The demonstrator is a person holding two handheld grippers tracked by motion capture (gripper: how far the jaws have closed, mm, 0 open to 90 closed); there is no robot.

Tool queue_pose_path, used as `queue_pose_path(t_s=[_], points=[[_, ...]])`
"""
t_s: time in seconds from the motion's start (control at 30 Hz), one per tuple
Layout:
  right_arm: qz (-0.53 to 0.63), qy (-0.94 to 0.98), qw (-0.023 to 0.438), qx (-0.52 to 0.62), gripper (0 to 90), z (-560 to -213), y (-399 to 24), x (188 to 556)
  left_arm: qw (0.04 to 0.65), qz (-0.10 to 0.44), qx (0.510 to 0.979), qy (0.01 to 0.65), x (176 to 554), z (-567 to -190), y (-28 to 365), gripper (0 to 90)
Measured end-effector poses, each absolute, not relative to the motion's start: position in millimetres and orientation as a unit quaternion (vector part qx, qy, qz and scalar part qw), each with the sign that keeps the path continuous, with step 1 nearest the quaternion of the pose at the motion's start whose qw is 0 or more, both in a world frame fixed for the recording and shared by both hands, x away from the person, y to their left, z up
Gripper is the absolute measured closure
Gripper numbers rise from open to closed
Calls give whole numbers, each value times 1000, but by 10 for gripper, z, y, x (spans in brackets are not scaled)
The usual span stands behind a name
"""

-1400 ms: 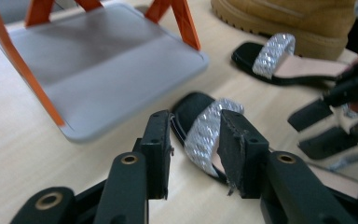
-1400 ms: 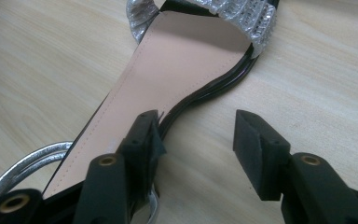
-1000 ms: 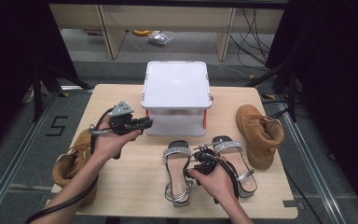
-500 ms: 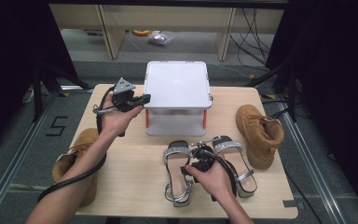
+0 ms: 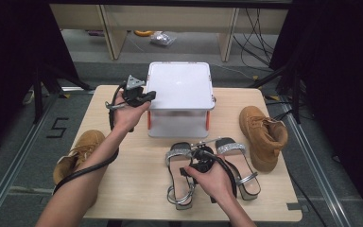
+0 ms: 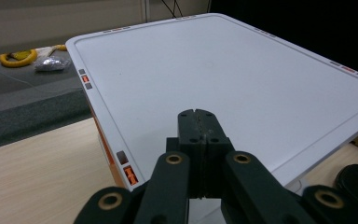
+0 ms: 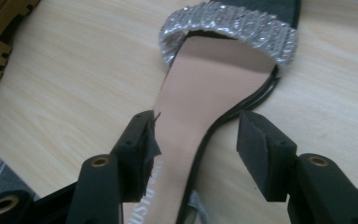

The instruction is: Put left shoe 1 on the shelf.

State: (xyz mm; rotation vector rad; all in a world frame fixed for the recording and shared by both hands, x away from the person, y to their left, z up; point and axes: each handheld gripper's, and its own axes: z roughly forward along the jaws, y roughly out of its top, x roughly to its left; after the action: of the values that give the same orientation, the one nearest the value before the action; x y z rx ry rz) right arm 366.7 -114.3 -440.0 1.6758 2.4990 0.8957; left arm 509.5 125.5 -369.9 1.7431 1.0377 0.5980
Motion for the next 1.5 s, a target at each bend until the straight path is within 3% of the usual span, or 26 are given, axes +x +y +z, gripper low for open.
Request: queue_pose_path(t_s=[0.87, 1.17, 1.23, 1.5], points=[[175, 783, -42, 595, 334, -4580, -707, 3645, 470, 254, 736, 416, 5105, -3804, 1220, 895], [159, 810, -36, 564, 336, -4721, -685, 3764, 473, 252, 735, 416, 5103, -3806, 1219, 895], [153, 812, -52, 560, 340, -4733, -689, 3784, 474, 252, 735, 415, 5102, -3807, 1222, 895], [114, 834, -43, 539, 399, -4647, -745, 3796, 474, 249, 736, 414, 5099, -3802, 1223, 895]])
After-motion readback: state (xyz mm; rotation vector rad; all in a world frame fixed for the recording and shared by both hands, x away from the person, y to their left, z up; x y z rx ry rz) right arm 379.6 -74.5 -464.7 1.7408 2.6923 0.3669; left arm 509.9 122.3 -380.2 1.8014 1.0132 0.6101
